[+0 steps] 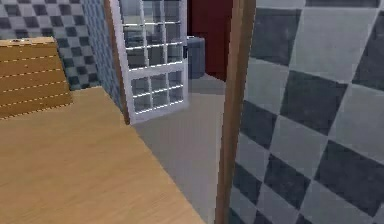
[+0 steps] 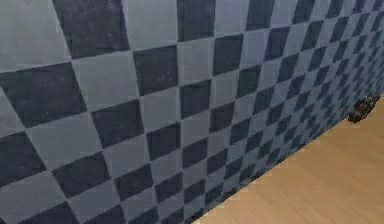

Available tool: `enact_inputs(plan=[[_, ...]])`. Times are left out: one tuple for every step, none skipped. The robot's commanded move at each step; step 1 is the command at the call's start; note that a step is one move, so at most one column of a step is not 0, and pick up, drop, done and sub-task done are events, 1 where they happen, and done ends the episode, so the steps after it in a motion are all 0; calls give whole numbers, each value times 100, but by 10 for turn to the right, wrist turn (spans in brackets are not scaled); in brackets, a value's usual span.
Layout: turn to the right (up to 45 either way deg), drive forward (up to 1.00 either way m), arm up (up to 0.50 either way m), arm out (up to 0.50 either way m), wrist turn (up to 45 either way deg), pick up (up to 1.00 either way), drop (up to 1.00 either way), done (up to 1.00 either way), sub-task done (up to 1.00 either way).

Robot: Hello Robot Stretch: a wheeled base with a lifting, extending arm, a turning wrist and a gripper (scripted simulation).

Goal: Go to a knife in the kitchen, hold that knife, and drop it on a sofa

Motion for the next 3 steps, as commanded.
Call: enact_inputs(plan=[[-330,0,0,0,0,0,0,0,0],[0,90,0,0,0,0,0,0,0],[360,0,0,0,0,0,0,0,0]])
